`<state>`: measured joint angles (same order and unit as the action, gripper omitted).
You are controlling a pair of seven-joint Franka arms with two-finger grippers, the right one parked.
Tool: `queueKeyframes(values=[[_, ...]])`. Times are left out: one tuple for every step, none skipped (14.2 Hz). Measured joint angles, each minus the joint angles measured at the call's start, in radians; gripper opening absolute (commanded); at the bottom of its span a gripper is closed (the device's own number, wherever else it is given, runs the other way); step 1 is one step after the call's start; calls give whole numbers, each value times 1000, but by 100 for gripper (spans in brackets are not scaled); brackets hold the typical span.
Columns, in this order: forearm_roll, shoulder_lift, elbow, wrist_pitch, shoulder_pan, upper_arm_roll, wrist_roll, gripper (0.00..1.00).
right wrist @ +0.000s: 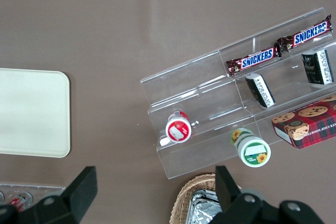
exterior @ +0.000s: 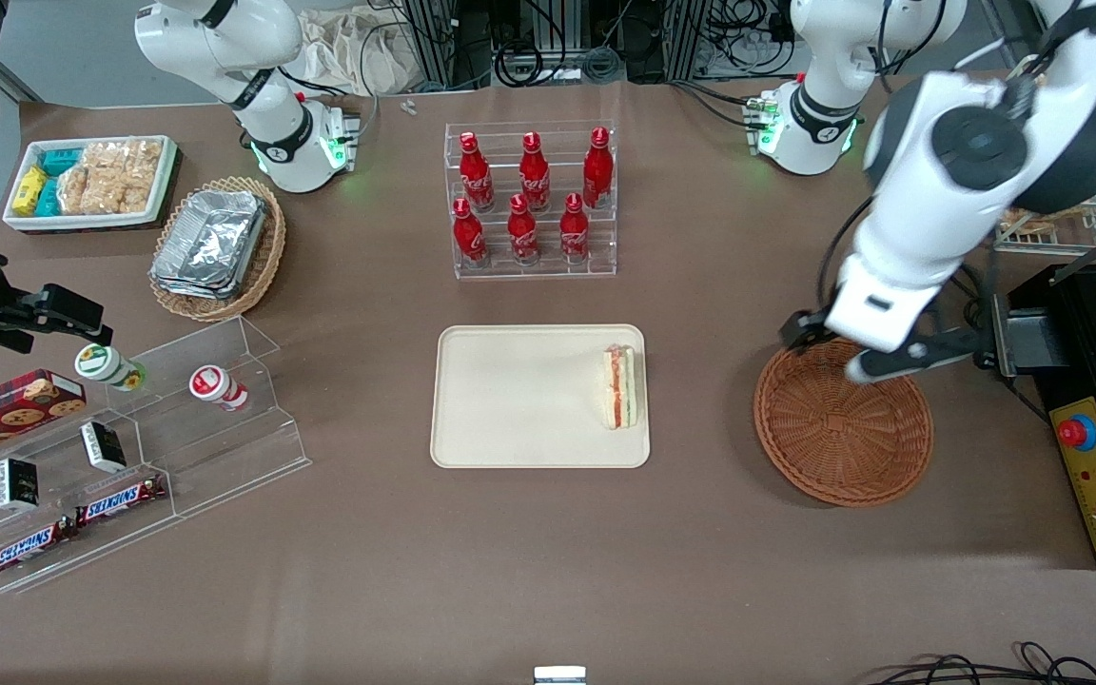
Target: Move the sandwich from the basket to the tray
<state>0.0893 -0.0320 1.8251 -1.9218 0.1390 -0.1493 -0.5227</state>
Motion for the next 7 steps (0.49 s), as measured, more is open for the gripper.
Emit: queueKeyframes(values=[[-8, 27, 9, 21, -30, 1, 42, 100], [-16, 46, 8, 36, -58, 2, 78, 100], [-26, 60, 2, 54, -86, 3, 117, 100], [-34, 68, -15, 92, -112, 3, 171, 100], [-38, 71, -41, 142, -136, 4, 233, 100], [-42, 71, -68, 184, -161, 4, 291, 100], [-54, 71, -87, 211, -188, 5, 348, 100]])
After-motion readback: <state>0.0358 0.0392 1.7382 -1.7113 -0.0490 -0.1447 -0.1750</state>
